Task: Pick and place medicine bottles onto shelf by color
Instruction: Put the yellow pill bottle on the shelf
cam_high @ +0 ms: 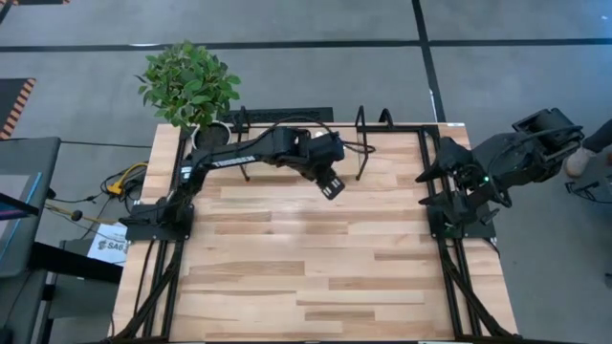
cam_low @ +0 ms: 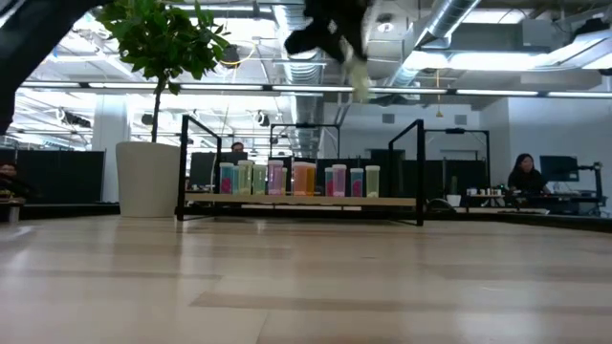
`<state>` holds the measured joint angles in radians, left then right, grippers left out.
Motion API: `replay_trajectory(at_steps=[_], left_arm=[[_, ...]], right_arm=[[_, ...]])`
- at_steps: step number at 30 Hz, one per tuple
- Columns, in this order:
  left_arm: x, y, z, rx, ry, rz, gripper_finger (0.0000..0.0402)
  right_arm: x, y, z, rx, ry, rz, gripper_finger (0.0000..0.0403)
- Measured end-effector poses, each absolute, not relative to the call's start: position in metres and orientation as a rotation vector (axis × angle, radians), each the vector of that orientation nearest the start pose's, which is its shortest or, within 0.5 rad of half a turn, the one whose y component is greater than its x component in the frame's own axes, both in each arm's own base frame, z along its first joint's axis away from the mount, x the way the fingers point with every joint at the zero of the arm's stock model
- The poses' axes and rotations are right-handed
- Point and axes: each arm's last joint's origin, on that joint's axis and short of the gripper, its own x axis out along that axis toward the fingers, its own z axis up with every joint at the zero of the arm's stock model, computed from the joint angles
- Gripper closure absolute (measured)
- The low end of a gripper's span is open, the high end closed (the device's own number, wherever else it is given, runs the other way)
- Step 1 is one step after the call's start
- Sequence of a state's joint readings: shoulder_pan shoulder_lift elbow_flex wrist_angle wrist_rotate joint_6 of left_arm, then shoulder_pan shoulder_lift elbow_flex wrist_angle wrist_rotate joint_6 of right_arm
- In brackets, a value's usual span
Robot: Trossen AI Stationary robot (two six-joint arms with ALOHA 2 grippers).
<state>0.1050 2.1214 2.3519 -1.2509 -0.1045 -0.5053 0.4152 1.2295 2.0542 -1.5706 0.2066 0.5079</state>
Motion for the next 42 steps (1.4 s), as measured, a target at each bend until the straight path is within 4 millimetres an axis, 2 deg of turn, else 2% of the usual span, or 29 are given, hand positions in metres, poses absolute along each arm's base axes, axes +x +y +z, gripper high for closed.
replay_trajectory(at_steps=[5,11,18,25,31,38,42], left_arm=[[0.442,0.069,0.322,-0.487,1.116,0.427,0.0307],[0.449,0.092,0.294,-0.493,1.203,0.456,0.0307],[0.446,0.123,0.281,-0.51,1.235,0.491,0.0307],[0.44,0.143,0.281,-0.485,1.233,0.514,0.0307],[0.448,0.148,0.26,-0.478,1.275,0.499,0.0307],[0.449,0.151,0.251,-0.465,1.306,0.497,0.0307],[0.449,0.154,0.253,-0.439,1.288,0.512,0.0307]], right_arm=[[0.12,0.046,0.507,0.252,0.748,0.011,0.0117],[0.124,0.048,0.505,0.248,0.758,0.007,0.0117],[0.125,0.047,0.505,0.249,0.757,-0.003,0.0117],[0.126,0.043,0.505,0.242,0.752,-0.023,0.0117],[0.127,0.04,0.505,0.208,0.748,-0.034,0.0117],[0.128,0.034,0.505,0.209,0.744,-0.068,0.0117],[0.129,0.032,0.505,0.201,0.743,-0.08,0.0117]])
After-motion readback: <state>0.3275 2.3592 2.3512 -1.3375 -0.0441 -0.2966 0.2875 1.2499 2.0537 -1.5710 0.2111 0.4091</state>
